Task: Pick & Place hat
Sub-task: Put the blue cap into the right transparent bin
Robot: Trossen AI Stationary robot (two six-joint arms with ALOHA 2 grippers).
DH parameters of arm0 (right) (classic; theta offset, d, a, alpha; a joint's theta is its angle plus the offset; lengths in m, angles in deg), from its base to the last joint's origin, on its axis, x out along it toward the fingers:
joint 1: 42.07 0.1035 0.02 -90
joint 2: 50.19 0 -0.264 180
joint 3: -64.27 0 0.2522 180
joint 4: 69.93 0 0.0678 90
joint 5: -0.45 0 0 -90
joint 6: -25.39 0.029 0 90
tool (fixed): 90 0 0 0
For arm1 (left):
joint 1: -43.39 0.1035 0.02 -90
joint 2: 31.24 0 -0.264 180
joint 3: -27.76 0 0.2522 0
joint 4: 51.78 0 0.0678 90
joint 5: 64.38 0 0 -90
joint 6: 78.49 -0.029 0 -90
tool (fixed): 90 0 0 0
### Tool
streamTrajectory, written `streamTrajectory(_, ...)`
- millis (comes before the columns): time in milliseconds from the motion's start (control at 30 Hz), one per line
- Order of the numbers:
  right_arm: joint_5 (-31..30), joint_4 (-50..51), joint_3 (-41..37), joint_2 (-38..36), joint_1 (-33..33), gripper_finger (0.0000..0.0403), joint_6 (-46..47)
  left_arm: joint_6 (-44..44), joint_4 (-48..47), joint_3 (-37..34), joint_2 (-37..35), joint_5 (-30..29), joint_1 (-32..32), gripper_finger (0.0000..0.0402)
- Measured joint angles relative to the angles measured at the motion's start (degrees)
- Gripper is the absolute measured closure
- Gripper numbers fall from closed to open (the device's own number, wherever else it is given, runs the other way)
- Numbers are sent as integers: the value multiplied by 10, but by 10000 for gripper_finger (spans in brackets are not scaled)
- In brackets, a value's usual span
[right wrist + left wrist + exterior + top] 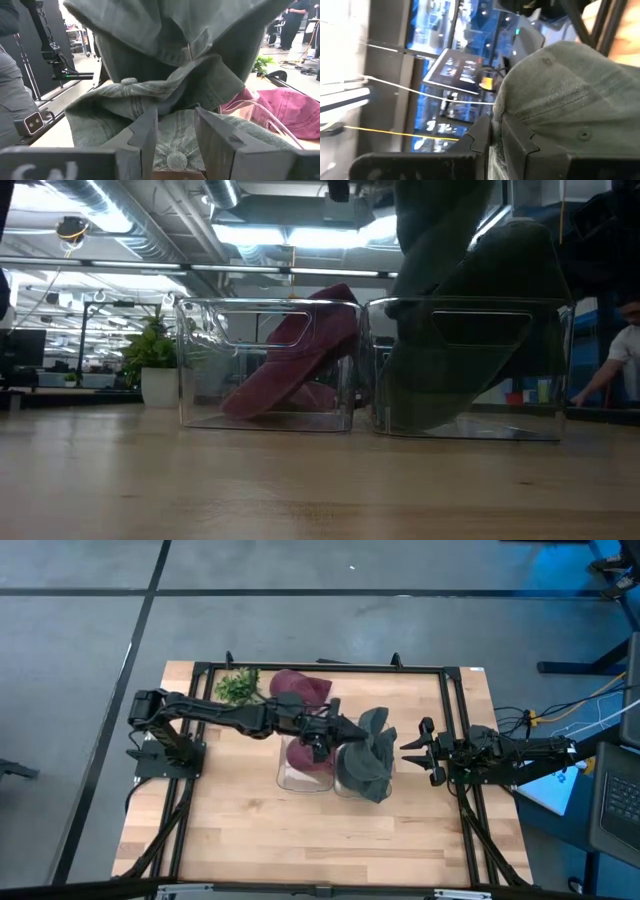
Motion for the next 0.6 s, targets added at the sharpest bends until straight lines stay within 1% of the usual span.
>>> streamTrajectory(433, 0, 0, 0, 0, 0, 272, 0, 9, -13, 0, 6, -5, 3, 375)
streamTrajectory(600, 0, 0, 0, 0, 0, 272, 0, 29, -64, 0, 6, -5, 3, 375)
